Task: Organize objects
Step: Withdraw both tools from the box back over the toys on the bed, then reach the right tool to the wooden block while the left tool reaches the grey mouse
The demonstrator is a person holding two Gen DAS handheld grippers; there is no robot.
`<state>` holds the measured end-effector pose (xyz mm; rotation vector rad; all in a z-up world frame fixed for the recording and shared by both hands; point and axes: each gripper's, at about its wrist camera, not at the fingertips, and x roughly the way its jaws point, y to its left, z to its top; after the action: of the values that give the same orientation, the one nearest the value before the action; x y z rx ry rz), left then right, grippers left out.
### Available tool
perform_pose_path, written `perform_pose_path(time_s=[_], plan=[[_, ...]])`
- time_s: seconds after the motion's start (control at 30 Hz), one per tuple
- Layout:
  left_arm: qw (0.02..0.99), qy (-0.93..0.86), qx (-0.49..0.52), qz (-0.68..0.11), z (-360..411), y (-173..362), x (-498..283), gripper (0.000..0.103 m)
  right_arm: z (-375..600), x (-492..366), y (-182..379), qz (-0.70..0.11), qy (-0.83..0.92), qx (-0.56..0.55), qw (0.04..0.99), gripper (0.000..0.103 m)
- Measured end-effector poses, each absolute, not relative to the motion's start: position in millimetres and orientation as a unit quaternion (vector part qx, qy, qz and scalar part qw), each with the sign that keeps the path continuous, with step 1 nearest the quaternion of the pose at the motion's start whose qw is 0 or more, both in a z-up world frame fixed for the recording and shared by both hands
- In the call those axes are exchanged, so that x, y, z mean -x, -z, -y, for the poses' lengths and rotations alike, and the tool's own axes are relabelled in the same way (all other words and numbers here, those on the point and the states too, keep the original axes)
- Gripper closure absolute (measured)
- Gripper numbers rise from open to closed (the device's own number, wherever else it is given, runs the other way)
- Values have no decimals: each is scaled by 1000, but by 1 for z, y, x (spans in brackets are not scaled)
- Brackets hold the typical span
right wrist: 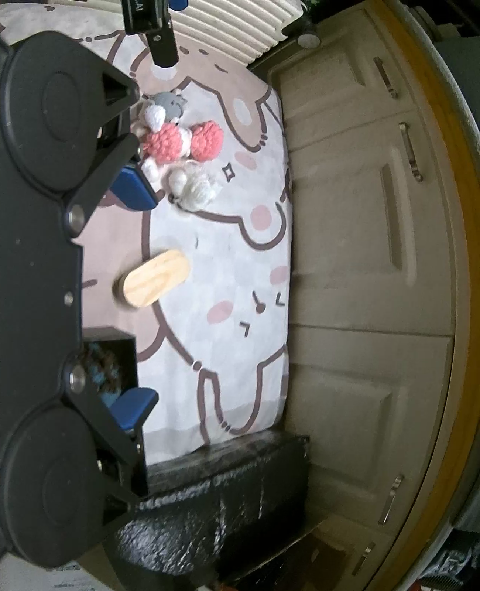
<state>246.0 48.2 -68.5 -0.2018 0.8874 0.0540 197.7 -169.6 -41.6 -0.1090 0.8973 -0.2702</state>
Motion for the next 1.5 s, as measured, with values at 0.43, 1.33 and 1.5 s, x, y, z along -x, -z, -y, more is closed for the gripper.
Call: perform_pose_path(time_s=[0.43,1.33,1.5], plan=[[902,-44,101,-417,-68,80,-257,1,171,-217,64,-413,135,49,899,0],[849,-92,177,-490,-101,157,-317,1,192,-283,136,-453,146,44,879,7],[824,-101,198,-521,-100,172,-328,1,196,-296,149,-463,139,29,875,22]])
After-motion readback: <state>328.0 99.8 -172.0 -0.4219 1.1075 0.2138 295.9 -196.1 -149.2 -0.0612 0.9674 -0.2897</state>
